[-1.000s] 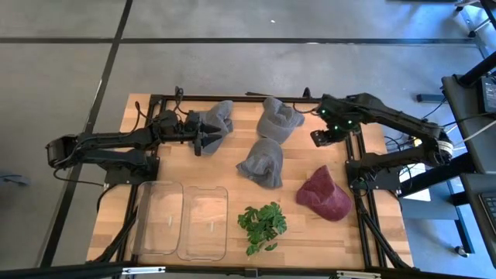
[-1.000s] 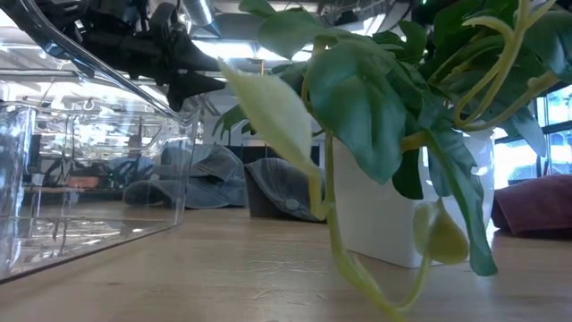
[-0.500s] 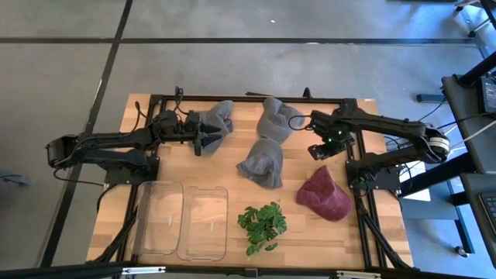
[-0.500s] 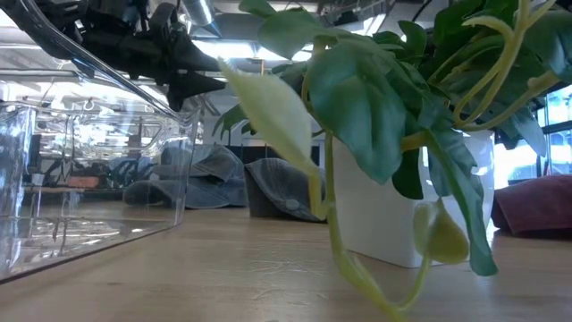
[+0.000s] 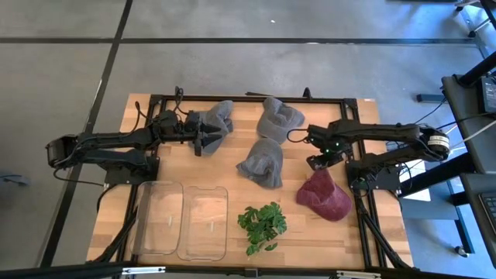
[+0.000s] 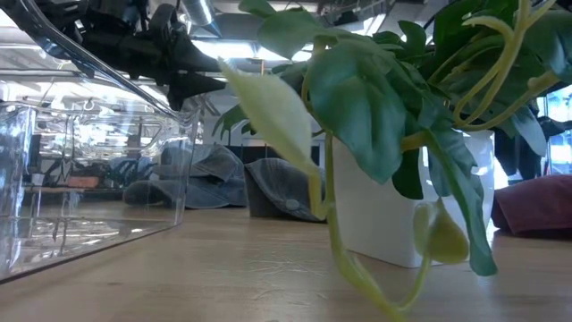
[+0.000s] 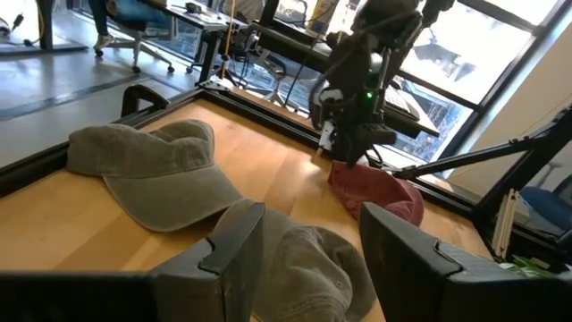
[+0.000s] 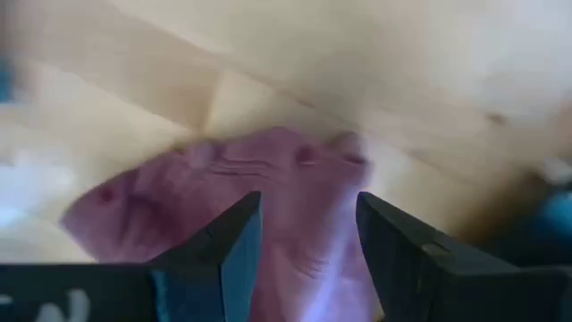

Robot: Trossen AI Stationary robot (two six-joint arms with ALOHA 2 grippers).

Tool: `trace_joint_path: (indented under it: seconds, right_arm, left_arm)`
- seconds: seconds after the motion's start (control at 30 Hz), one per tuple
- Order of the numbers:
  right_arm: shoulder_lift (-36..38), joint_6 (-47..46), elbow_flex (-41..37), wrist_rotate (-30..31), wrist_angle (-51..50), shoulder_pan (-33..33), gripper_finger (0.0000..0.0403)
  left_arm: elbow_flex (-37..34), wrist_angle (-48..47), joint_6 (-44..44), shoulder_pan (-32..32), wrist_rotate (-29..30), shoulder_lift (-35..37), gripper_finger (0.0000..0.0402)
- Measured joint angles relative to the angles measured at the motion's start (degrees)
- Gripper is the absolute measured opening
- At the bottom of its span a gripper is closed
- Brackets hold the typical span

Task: Pick & Place hat
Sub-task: Put the red cap into the left transparent bin

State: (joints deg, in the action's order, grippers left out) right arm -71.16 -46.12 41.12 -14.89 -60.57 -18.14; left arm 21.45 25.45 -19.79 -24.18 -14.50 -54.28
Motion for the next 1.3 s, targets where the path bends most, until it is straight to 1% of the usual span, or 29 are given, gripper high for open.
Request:
trace_joint_path:
  seconds: [0.13, 0.2, 0.37, 0.63, 0.97, 1.07, 1.23, 1.3]
  right_arm:
    - [-0.01, -0.18, -1.36, 1.10, 3.60, 1.74, 0.0184]
    - [0.00, -0.27, -1.44, 3.05, 3.54, 2.38, 0.0184]
    - [-0.15, -0.34, -1.44, 4.10, 3.29, 3.14, 0.0184]
    - [-1.51, -1.79, -1.44, 4.30, 1.34, 5.24, 0.0184]
    - [-2.75, -7.64, -1.44, 3.08, 0.91, 9.11, 0.0184]
    - [-2.99, -7.64, -1.42, 3.12, 0.72, 10.32, 0.0184]
    - [-5.97, -7.58, -1.42, 3.14, 0.54, 10.96, 0.0183]
    - [-7.57, -7.32, -1.42, 3.14, 0.51, 10.96, 0.0177]
  left_arm:
    - [0.00, 0.00, 0.00, 0.02, 0.02, 0.00, 0.0178]
    - [0.00, 0.00, 0.00, 0.01, 0.02, 0.00, 0.0178]
    - [0.00, -0.01, 0.00, 0.01, 0.02, 0.00, 0.0178]
    - [0.00, -0.10, 0.02, 0.02, 0.04, 0.00, 0.0178]
    - [0.00, -0.50, 0.02, 0.01, 0.04, 0.00, 0.0178]
    - [0.00, -0.57, 0.02, 0.00, 0.04, 0.00, 0.0178]
    - [0.00, -2.00, 1.39, 0.01, 0.05, 0.00, 0.0178]
    - [0.00, -2.89, 2.02, 0.00, 0.06, 0.00, 0.0178]
